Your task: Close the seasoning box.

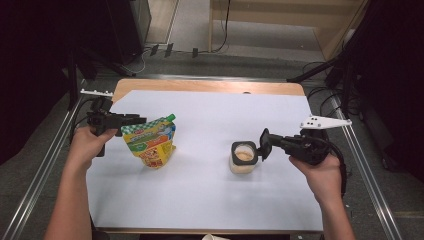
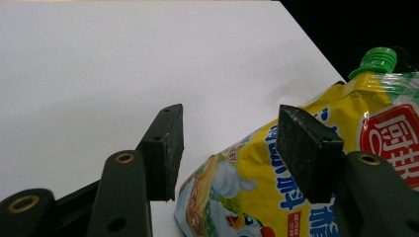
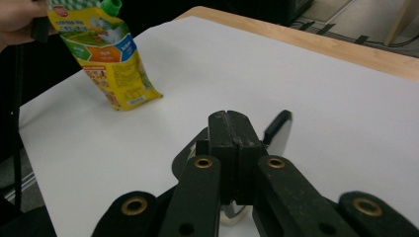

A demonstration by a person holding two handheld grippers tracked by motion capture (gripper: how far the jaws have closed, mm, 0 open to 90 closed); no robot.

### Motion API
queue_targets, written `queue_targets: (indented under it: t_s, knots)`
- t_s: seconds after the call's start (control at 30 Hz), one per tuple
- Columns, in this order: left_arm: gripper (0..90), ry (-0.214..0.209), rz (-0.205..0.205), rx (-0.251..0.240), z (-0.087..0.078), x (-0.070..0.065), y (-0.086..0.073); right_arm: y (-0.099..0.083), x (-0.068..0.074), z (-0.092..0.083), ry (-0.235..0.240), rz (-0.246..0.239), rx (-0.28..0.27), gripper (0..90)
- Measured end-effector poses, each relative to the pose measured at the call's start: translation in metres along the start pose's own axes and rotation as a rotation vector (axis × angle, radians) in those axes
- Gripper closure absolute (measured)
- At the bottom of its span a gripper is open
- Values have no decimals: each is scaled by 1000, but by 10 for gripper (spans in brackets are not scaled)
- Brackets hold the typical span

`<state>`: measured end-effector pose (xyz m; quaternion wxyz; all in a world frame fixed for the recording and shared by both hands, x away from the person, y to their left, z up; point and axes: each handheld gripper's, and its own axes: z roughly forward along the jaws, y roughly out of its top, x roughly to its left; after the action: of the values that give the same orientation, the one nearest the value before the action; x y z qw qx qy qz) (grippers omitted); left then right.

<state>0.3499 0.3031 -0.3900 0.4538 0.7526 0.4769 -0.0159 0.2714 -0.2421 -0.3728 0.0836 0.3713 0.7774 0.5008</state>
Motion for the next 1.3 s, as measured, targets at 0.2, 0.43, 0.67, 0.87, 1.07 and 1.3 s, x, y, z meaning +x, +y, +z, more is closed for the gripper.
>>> queue_targets:
  t_s: [0.2,0.43,0.67,0.87,1.07,1.3]
  knots:
    - [450,-1,1,3,0,0,0,-6,-12,-2,-34,32,11,900]
    - [445,10,5,16,1,1,-1,-22,-26,18,-33,69,53,900]
    - [444,9,5,15,1,1,-1,-29,-30,28,-30,91,74,900]
    - [443,16,9,17,1,1,-1,-32,-29,33,-22,98,88,900]
    - [443,14,8,16,0,2,-2,-33,-26,40,-9,82,97,900]
    - [442,9,3,19,1,2,-2,-33,-21,45,-2,73,96,900]
